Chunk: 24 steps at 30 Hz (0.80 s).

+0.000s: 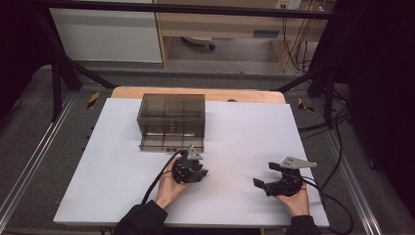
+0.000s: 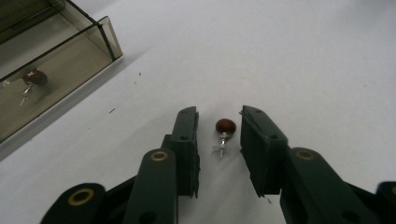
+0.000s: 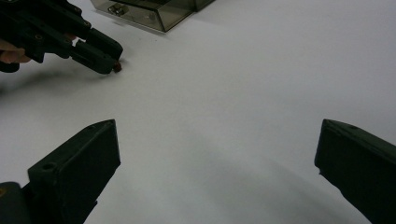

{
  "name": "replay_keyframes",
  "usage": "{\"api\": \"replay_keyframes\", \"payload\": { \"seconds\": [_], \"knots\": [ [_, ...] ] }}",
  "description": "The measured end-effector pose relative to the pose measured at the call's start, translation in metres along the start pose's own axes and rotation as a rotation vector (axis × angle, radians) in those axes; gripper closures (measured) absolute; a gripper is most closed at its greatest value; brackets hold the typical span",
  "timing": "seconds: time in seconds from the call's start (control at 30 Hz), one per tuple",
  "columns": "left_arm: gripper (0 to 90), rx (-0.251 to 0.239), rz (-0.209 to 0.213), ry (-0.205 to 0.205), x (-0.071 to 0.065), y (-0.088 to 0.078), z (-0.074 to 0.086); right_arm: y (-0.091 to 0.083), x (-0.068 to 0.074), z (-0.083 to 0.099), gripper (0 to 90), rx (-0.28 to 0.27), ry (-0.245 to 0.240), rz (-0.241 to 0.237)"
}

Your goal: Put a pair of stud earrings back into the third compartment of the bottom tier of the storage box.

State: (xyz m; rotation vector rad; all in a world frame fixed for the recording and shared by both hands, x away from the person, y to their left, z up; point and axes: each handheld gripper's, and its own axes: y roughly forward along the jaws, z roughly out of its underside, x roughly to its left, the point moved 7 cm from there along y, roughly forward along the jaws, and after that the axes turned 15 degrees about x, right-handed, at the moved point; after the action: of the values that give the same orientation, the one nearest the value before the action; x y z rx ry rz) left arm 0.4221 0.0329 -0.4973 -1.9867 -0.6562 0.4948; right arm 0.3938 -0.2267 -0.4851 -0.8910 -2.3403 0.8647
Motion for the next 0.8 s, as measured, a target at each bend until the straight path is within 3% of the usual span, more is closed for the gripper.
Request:
{"api": "replay_keyframes", "payload": {
  "seconds": [0.33,0.8],
  "knots": [
    [78.1,0.000,-0.006,0.005,-0.0001,0.0004,0.0000,-0.0001,-0.0001,0.0000,0.7,0.000,-0.001,0.000],
    [81.7,0.000,0.000,0.000,0.0009,0.0002,-0.0002,0.0002,-0.0002,0.0000,0.7,0.001,-0.003,0.000]
  ]
}}
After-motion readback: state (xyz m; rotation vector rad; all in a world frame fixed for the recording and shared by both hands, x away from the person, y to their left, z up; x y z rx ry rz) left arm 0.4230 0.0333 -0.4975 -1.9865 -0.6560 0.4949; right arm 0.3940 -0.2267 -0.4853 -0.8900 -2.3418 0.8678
